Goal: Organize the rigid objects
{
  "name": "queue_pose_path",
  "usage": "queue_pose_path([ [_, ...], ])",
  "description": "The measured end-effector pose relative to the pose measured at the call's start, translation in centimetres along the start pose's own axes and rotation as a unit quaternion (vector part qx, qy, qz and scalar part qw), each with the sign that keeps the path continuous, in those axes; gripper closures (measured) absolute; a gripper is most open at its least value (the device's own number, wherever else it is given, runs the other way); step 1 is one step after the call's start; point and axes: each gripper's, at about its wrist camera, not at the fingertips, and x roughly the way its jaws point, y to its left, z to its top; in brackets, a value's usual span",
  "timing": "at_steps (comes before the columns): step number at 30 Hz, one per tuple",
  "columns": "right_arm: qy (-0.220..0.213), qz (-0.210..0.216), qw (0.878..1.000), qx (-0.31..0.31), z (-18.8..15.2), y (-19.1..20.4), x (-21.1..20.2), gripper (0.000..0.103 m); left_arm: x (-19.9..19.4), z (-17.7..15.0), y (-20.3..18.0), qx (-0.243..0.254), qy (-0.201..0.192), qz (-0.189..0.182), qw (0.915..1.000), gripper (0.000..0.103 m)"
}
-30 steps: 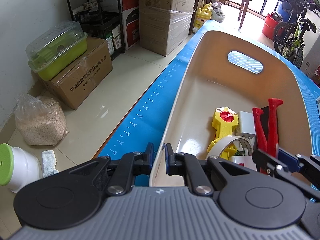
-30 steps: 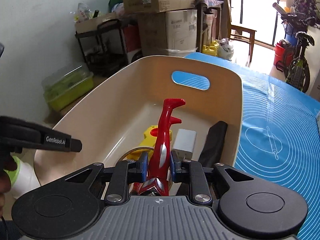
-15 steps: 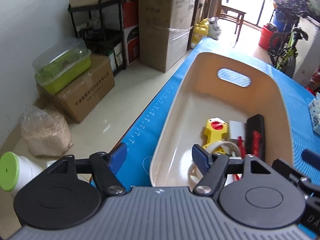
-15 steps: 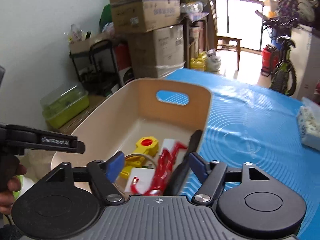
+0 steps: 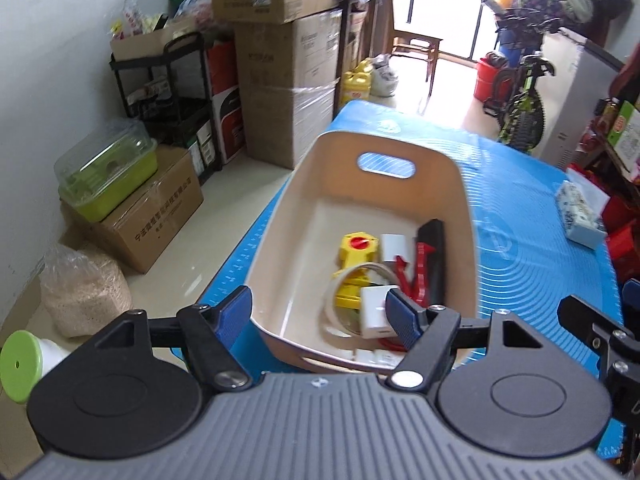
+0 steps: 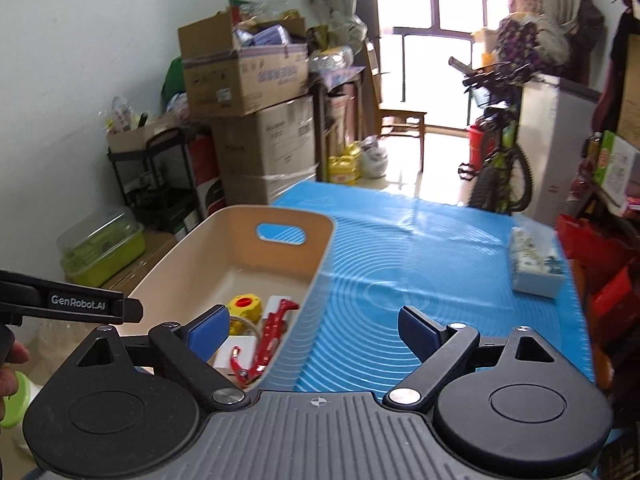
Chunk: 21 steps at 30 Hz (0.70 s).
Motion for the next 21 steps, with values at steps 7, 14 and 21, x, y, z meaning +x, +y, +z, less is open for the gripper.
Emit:
queue_pose_path([
  [7,-0.014,-0.035,0.999,0.006,-1.5,-2.2,-4.1,0.009,-2.6,-1.3,-2.4,0.017,-0.015,-0.019,0.9996,0.027],
  [14,-0.015,-0.058,0.998,0.027,-4.0,-4.0,-7.5,0.009,-4.8,-3.3,-4.6,0.044,-0.025,-0.035,0.9981,0.026],
  [21,-0.019,-0.073,0.996,0.044,-6.3,-4.3,-10.1,0.009,-6.2,-5.6,-5.5,0.061,-0.037,-0.039,0.9967,0.024],
])
